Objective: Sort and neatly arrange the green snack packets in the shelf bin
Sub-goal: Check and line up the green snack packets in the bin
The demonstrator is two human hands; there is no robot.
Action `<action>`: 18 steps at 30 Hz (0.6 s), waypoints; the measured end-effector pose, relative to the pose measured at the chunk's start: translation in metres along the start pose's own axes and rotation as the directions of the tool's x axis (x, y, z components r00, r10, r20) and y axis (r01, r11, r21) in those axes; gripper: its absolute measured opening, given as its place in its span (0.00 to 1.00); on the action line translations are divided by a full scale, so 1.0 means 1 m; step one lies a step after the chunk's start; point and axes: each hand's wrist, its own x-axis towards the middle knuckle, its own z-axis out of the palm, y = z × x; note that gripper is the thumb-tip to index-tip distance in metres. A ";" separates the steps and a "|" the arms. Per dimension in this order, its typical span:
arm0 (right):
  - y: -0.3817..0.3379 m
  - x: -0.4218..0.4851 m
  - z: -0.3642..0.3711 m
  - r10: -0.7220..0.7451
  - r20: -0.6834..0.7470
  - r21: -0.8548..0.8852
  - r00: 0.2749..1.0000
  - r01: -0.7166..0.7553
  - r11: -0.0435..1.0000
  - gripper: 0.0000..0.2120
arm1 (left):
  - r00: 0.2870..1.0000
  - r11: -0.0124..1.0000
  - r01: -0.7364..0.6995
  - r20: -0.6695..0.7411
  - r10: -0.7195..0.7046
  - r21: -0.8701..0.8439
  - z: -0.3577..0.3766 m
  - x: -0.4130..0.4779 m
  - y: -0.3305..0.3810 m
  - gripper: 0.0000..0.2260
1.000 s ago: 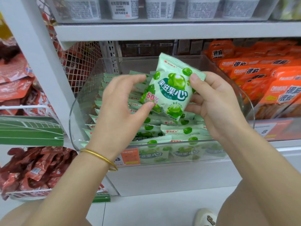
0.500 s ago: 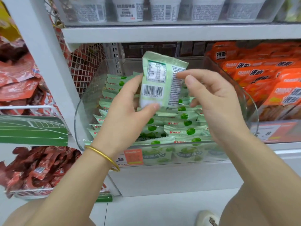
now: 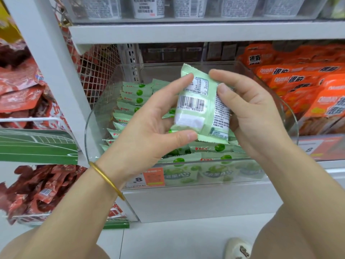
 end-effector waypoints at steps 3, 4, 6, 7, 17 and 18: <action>-0.002 -0.001 0.001 0.006 0.002 0.004 1.000 -0.006 1.000 0.11 | 1.000 0.999 -0.001 0.001 0.001 0.032 0.001 0.000 0.001 0.35; -0.002 -0.001 0.001 0.007 0.004 0.002 1.000 -0.007 1.000 0.11 | 1.000 0.999 0.002 -0.012 -0.002 0.047 0.001 0.000 0.001 0.33; -0.003 -0.002 0.001 0.016 0.012 -0.016 1.000 -0.016 1.000 0.10 | 0.995 0.999 0.026 -0.094 -0.022 0.043 0.000 0.000 0.002 0.26; -0.003 -0.002 0.001 0.028 0.021 -0.023 0.999 -0.027 0.999 0.09 | 0.984 0.998 0.055 -0.172 -0.052 0.011 -0.002 0.001 0.001 0.21; 0.005 0.000 0.003 -0.035 0.260 -0.243 0.965 0.100 0.965 0.21 | 0.791 0.943 0.261 -0.515 -0.331 -0.205 -0.019 0.001 -0.002 0.04; 0.006 0.001 0.005 -0.053 0.290 -0.294 0.955 0.142 0.945 0.17 | 0.797 0.940 0.275 -0.499 -0.340 -0.200 -0.019 0.000 -0.002 0.03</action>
